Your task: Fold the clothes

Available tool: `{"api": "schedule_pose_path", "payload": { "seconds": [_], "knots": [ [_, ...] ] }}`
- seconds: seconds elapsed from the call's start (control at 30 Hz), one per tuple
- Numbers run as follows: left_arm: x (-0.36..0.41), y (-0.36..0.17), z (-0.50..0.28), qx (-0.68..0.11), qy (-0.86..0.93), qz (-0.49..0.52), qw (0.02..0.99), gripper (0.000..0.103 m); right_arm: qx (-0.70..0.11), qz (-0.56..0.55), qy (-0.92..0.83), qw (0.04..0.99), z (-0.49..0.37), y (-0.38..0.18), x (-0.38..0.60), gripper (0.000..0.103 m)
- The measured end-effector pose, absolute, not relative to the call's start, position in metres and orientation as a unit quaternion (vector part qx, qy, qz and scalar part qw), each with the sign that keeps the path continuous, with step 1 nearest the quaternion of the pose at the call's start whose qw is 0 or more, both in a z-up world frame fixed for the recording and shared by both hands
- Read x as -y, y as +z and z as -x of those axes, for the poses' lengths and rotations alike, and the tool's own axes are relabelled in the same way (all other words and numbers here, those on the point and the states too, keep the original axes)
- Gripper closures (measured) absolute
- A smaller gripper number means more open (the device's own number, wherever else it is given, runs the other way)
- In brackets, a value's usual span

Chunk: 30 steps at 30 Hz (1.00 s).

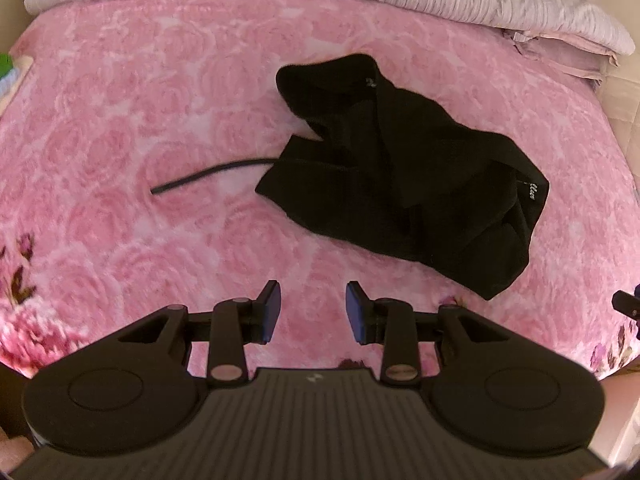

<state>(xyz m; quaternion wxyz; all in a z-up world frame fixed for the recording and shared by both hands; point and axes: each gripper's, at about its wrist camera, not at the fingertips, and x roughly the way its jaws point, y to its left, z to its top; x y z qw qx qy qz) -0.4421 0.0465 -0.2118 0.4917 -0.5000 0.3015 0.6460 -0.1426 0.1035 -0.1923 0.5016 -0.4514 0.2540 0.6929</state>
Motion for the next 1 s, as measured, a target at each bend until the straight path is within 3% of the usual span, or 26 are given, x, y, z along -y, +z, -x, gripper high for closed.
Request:
{"api": "schedule_pose_path", "payload": {
  "seconds": [0.33, 0.73, 0.83, 0.87, 0.9, 0.93, 1.0],
  "knots": [
    [-0.034, -0.264, 0.433, -0.233, 0.669, 0.561, 0.428, 0.073, -0.161, 0.487, 0.74, 0.435, 0.136, -0.247, -0.139, 0.053],
    [-0.048, -0.314, 0.407, -0.149, 0.697, 0.599, 0.365, 0.073, 0.09, 0.502, 0.798, 0.321, 0.161, -0.327, -0.216, 0.053],
    [-0.054, -0.318, 0.403, -0.149, 0.702, 0.598, 0.355, 0.073, 0.113, 0.511, 0.802, 0.288, 0.172, -0.344, -0.229, 0.053],
    [-0.056, -0.32, 0.402, -0.15, 0.704, 0.597, 0.353, 0.073, 0.111, 0.51, 0.807, 0.277, 0.173, -0.347, -0.233, 0.056],
    [-0.058, -0.321, 0.401, -0.15, 0.705, 0.598, 0.351, 0.073, 0.09, 0.504, 0.817, 0.264, 0.172, -0.345, -0.239, 0.093],
    [-0.061, -0.323, 0.401, -0.15, 0.705, 0.598, 0.349, 0.073, 0.049, 0.494, 0.828, 0.26, 0.169, -0.338, -0.247, 0.101],
    [-0.066, -0.323, 0.399, -0.152, 0.706, 0.597, 0.349, 0.073, -0.014, 0.458, 0.843, 0.28, 0.154, -0.318, -0.262, 0.101]
  ]
}}
